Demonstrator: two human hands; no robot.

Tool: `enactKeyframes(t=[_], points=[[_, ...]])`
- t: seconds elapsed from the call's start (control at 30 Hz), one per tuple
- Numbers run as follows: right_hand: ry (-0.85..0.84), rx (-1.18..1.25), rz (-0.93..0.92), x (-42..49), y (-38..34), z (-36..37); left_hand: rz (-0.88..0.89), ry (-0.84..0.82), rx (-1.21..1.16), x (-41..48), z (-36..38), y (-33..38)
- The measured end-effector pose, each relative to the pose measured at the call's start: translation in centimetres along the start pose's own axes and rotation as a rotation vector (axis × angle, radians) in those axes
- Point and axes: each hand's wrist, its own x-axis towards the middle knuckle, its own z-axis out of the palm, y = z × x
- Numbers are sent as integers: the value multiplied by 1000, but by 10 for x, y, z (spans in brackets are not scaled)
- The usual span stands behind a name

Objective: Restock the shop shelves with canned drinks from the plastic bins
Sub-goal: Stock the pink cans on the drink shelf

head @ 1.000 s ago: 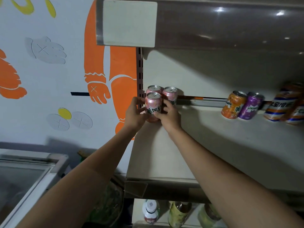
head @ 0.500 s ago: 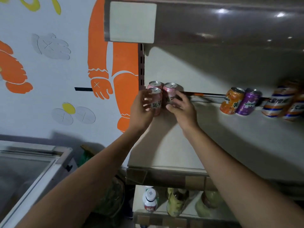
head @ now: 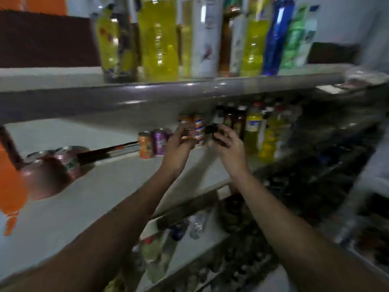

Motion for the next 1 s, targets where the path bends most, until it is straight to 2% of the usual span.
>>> enactKeyframes(t=[0.2,0.4,0.47,0.57,0.73,1.0], points=[[356,-214,-90,-33,-66,-219,-5,-375,-168,-14,212,23],[634,-312,-129,-113,-125,-389,74,-622,-251,-68,378,78],[706,-316,-154,-136,-138,-433,84,-660,-289,-84,421,95],[790,-367,-181,-164,-156,-485,113,-717,-291,-103,469,118],[836,-408,-210,-187,-172,-548,171,-765,-305,-125,529,140],[865,-461,-148,-178,-173,-598,154,-719,-294,-123,560,139]])
